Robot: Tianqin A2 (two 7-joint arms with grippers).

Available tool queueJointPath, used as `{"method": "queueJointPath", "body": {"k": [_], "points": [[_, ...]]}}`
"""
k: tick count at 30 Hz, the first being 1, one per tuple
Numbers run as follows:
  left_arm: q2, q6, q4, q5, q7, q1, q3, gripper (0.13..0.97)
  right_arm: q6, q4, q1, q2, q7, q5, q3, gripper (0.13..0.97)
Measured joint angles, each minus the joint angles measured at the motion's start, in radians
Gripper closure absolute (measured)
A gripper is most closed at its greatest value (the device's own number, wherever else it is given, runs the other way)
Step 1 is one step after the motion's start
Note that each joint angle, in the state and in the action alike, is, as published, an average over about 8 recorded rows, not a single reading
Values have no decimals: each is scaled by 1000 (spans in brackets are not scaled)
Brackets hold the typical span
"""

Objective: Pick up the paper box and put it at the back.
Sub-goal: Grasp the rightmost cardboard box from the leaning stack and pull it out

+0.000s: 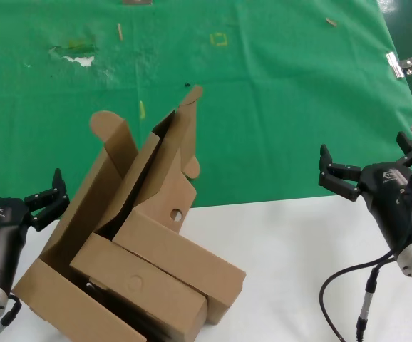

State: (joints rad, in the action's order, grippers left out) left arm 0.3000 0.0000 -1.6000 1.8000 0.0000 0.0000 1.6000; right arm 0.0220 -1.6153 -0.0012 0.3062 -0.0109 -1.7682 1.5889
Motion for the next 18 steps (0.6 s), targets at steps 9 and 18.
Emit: {"method": "queueJointPath", "body": {"k": [9, 18], "points": [[0, 0, 0, 0, 0, 0, 0, 132, 0, 0, 0, 0, 0, 0, 0, 129], [0, 0, 0, 0, 0, 0, 0, 132, 0, 0, 0, 0, 0, 0, 0, 129]]}}
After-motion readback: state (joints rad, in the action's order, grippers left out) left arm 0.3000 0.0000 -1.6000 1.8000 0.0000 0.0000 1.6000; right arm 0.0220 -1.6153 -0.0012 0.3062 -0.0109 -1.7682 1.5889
